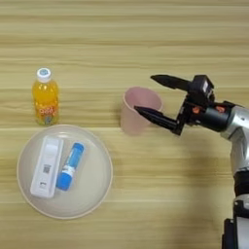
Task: Move the objects on the table
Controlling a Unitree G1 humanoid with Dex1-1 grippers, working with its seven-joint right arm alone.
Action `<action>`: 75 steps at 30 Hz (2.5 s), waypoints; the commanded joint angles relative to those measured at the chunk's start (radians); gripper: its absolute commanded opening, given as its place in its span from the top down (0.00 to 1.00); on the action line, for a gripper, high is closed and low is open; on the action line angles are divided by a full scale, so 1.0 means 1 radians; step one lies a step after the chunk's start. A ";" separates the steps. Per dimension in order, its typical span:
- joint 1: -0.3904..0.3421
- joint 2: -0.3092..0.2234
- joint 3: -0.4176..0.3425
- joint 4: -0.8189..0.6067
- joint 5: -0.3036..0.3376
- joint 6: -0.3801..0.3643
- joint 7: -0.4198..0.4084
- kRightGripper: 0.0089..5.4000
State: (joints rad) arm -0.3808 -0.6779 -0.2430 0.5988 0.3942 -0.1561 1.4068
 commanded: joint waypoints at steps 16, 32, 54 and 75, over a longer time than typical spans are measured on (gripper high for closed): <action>-0.046 -0.127 -0.057 0.148 -0.056 -0.084 -0.002 0.01; -0.094 -0.110 -0.022 0.293 -0.140 -0.165 -0.029 0.01; -0.212 0.002 0.025 0.422 -0.180 -0.209 -0.086 0.01; -0.268 0.114 0.039 0.429 -0.188 -0.251 -0.178 0.13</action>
State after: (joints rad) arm -0.5570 -0.5359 -0.1990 1.0688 0.2012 -0.3859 1.2690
